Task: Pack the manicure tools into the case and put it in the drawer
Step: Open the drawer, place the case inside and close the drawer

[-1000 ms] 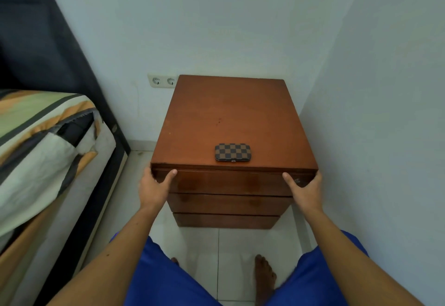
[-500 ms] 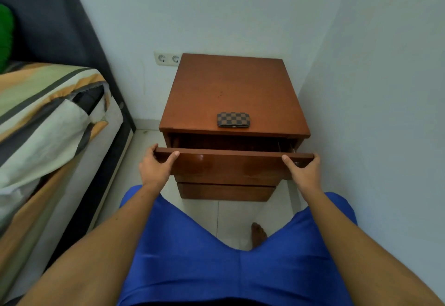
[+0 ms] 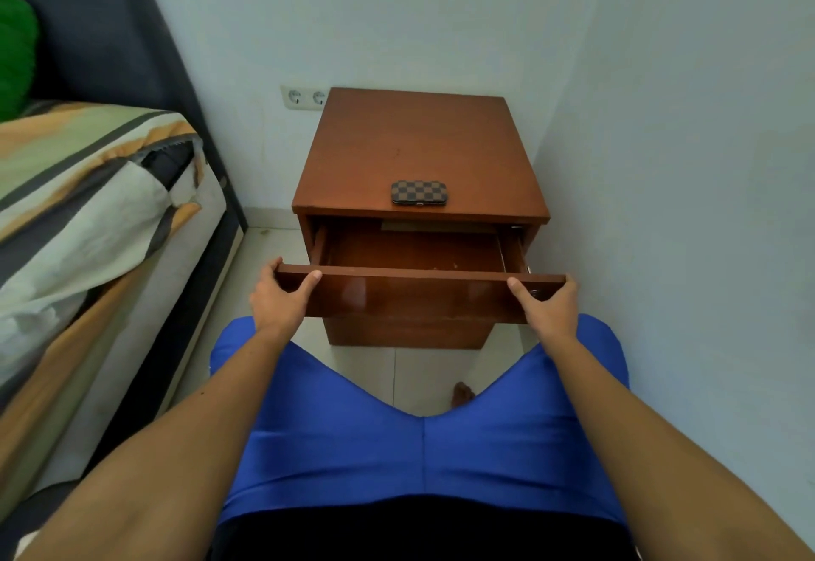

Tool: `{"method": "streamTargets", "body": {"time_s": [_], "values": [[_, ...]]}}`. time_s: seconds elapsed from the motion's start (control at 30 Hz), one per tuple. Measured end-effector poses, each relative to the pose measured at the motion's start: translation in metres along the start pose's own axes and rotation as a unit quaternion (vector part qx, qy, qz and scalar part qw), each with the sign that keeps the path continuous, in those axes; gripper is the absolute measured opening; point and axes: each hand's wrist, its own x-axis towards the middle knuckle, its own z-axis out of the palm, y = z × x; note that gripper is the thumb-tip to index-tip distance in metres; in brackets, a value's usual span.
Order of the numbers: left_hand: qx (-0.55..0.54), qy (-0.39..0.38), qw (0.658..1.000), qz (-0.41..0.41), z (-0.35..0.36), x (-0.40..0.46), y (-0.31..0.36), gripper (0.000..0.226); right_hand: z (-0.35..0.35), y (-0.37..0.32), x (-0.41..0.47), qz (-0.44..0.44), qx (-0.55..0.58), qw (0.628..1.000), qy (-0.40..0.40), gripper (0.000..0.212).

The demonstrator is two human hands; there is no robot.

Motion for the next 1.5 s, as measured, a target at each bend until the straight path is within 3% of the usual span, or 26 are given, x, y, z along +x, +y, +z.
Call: {"method": "streamTargets", "body": {"time_s": [0.17, 0.33, 0.57, 0.73, 0.87, 0.97, 1.07, 1.3, 1.5], "values": [[0.025, -0.013, 1.0, 0.006, 0.001, 0.006, 0.003, 0.087, 0.001, -0.004, 0.002, -0.021, -0.064, 0.997, 0.025, 0.109], [0.106, -0.017, 0.99, 0.091, 0.01, 0.032, 0.038, 0.085, 0.015, -0.033, 0.011, -0.151, -0.155, 0.976, 0.038, 0.095], [0.192, -0.131, 0.945, 0.23, 0.04, 0.08, 0.11, 0.077, 0.057, -0.096, 0.051, -0.241, -0.183, 0.947, -0.103, 0.091], [0.214, -0.222, 0.918, 0.249, 0.084, 0.114, 0.138, 0.072, 0.085, -0.135, 0.094, -0.29, -0.206, 0.919, -0.173, 0.082], [0.267, -0.266, 0.891, 0.255, 0.11, 0.14, 0.14, 0.081, 0.1, -0.155, 0.127, -0.301, -0.232, 0.891, -0.248, 0.082], [0.294, -0.263, 0.876, 0.279, 0.12, 0.155, 0.136, 0.083, 0.108, -0.162, 0.143, -0.307, -0.268, 0.863, -0.299, 0.086], [0.274, -0.256, 0.882, 0.286, 0.124, 0.163, 0.128, 0.077, 0.113, -0.165, 0.152, -0.311, -0.281, 0.85, -0.319, 0.081], [0.219, -0.262, 0.895, 0.288, 0.12, 0.158, 0.117, 0.073, 0.11, -0.173, 0.153, -0.326, -0.289, 0.841, -0.321, 0.077], [0.199, -0.246, 0.885, 0.341, 0.099, 0.126, 0.099, 0.073, 0.093, -0.163, 0.119, -0.375, -0.298, 0.811, -0.336, 0.076]]}}
